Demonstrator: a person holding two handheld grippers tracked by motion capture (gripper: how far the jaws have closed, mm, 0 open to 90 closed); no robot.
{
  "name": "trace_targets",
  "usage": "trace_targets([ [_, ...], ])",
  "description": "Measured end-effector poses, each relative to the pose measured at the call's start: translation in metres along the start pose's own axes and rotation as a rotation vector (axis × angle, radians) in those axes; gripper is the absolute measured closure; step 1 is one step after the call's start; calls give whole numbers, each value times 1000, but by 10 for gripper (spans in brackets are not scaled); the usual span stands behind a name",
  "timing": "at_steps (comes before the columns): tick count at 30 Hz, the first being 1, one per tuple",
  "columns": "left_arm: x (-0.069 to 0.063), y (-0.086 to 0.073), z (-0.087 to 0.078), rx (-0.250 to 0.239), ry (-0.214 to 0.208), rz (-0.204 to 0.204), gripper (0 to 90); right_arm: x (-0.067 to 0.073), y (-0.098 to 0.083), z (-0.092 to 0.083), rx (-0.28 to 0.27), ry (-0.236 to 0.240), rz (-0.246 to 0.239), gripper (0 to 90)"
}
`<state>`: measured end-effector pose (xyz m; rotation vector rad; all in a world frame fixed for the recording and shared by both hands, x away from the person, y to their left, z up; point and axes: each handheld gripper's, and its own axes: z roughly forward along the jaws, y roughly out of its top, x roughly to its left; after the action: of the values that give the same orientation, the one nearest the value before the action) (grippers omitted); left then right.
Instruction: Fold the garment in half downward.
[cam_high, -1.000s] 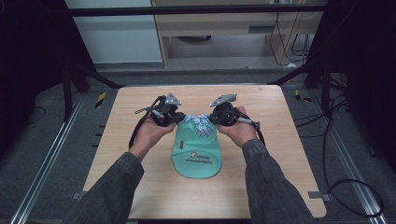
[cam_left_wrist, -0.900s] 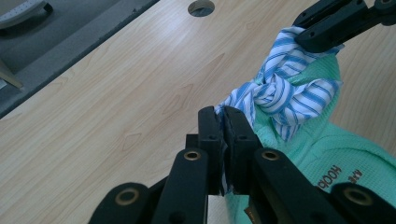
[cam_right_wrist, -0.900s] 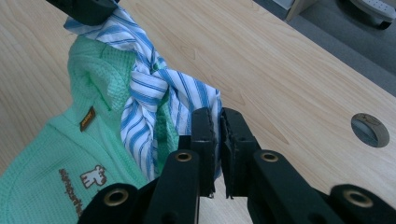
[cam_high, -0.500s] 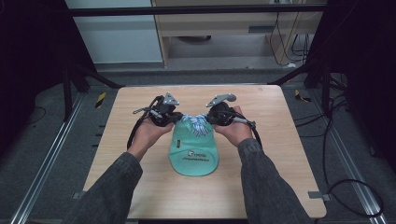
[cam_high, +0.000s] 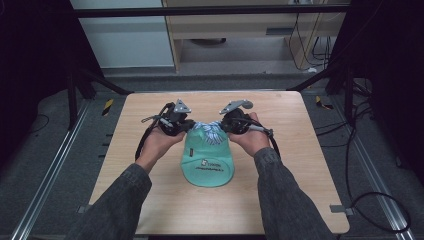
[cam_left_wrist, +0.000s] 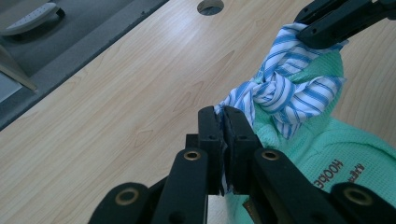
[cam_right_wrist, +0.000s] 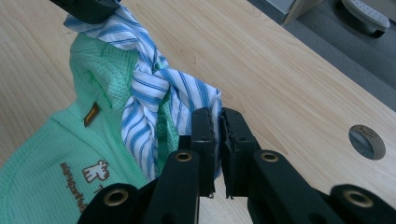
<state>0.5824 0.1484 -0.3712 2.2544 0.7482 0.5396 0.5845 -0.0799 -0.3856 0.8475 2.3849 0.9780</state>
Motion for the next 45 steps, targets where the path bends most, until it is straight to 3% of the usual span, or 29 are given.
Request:
trace_targets([
  [14,-2,-9,-2,0,-3,2,865,8,-5,-3,-19,16,-11,843],
  [18,-5,-11,-4,-3,-1,17,865,12,-7,-4,-25,17,-10,843],
  [30,-17,-19,-8,-37,-12,9,864,20,-19,-13,-39,23,-20,842],
  [34,-23,-19,-12,-39,-9,36,864,20,-24,-15,-53,21,-14,842],
  [45,-29,-27,-11,-48,-3,33,863,25,-31,-14,-59,18,-18,841],
])
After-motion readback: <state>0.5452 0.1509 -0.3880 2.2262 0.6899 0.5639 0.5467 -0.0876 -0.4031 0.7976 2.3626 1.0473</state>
